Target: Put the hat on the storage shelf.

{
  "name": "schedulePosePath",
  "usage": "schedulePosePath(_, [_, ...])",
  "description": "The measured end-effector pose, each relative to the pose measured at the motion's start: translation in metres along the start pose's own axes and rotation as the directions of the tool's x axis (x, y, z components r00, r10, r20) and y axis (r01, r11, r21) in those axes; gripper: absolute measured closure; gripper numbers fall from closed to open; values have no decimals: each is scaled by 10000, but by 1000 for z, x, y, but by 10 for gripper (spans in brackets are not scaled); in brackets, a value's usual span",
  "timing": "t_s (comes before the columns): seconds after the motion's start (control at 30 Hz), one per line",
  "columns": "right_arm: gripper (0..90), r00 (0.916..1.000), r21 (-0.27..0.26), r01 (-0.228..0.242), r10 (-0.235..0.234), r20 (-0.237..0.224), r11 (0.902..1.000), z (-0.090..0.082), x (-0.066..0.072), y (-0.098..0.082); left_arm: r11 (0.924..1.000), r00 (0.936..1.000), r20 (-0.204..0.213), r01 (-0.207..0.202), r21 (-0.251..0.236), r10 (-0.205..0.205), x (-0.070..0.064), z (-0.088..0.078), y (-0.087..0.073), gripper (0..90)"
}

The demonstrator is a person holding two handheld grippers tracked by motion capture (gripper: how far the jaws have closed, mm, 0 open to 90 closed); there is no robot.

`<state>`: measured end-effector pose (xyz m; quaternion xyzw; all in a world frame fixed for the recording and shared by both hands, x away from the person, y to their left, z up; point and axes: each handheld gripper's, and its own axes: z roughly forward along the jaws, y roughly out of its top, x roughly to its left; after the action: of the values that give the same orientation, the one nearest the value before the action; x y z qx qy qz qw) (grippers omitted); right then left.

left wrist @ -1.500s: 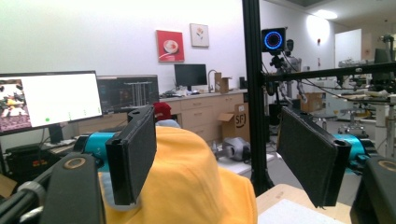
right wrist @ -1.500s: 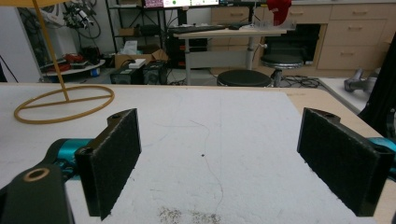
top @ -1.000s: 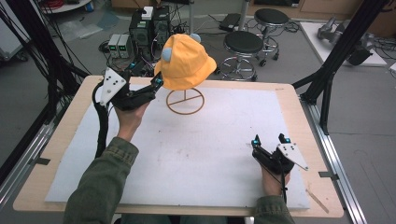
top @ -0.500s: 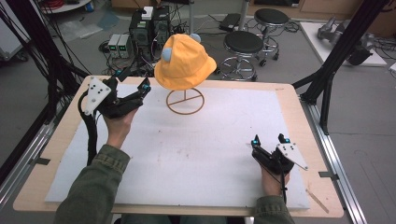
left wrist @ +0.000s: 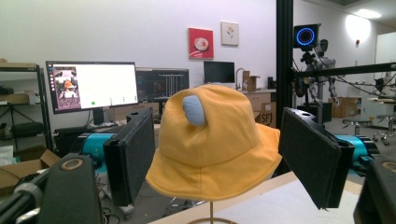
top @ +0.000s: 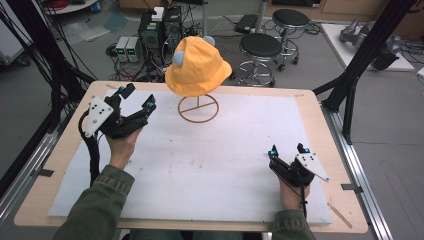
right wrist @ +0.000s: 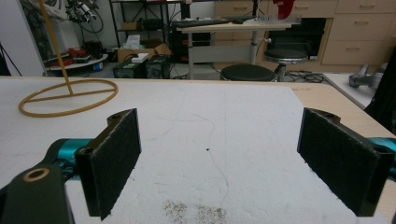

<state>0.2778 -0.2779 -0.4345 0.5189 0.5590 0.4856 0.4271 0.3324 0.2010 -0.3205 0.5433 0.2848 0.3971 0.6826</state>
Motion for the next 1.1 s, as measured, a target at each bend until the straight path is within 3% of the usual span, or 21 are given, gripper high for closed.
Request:
schedulePosePath(0.37, [123, 10000, 8, -33, 33, 50, 10000, -1, 1, 0, 10000, 9990, -453, 58, 27, -57, 7, -29, -12, 272])
schedulePosePath(0.7, [123, 10000, -33, -43, 43, 78, 10000, -2, 1, 0, 9992, 9909, -1330, 247, 318, -202, 19, -60, -31, 260])
schedulePosePath(1.1, [123, 9999, -41, -23, 23, 115, 10000, -2, 1, 0, 9970, 9831, -1805, 436, 637, -315, 27, -87, -47, 258])
